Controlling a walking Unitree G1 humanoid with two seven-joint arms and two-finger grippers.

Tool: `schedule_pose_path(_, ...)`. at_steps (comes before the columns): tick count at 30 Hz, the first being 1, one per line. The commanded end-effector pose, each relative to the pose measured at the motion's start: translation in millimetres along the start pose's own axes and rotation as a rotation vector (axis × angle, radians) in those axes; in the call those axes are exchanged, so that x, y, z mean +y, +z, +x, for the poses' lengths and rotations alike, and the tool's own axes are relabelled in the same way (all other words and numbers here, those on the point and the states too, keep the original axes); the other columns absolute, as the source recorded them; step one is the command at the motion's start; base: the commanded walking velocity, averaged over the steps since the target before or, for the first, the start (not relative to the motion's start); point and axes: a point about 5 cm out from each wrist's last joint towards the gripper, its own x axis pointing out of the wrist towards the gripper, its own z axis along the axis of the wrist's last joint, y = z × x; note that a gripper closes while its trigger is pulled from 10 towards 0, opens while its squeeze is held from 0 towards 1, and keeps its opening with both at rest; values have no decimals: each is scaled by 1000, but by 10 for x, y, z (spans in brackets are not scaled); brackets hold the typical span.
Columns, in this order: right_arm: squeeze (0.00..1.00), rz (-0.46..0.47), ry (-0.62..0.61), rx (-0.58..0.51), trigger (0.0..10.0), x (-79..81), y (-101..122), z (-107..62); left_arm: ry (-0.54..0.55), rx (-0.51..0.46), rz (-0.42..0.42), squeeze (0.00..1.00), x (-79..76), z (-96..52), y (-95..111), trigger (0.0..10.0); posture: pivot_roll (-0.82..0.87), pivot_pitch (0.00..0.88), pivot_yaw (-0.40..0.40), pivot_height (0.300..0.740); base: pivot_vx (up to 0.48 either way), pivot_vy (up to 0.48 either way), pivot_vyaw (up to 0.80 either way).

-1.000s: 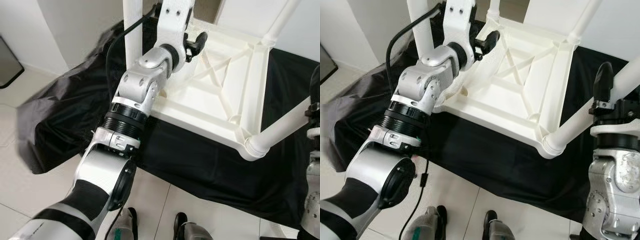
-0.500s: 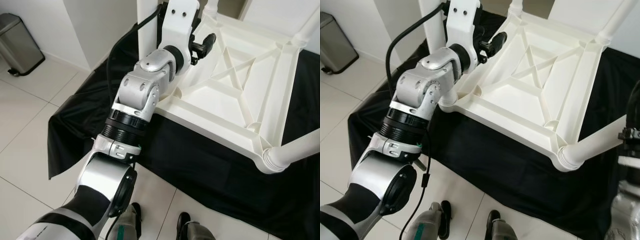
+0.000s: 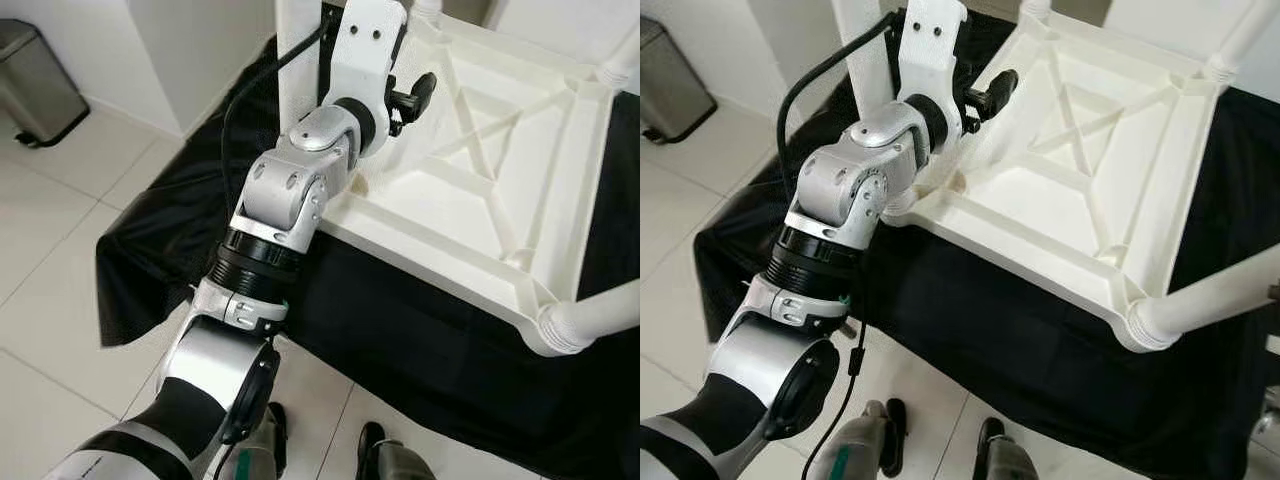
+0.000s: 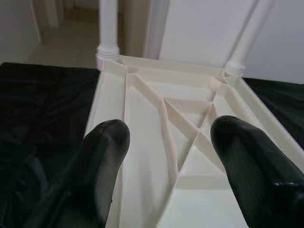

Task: Building children table

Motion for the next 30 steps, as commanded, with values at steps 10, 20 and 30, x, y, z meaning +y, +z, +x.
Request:
schedule_pose_path(10, 0, 161, -438, 241, 0, -765, -598, -424, -96, -7, 34, 0, -249, 55, 37, 10000, 68, 231, 118, 740, 0, 0, 0)
schedule_pose_path(20, 0, 208, -576, 301, 0, -1078, -886, -718, -144, -3, 70, 0, -479, 135, 38, 10000, 89, 221, 117, 740, 0, 0, 0)
schedule_pose_path(30, 0, 271, -719, 417, 0, -1231, -1308, -1075, -221, 32, 99, 0, -787, 223, -70, 10000, 105, 203, 119, 740, 0, 0, 0)
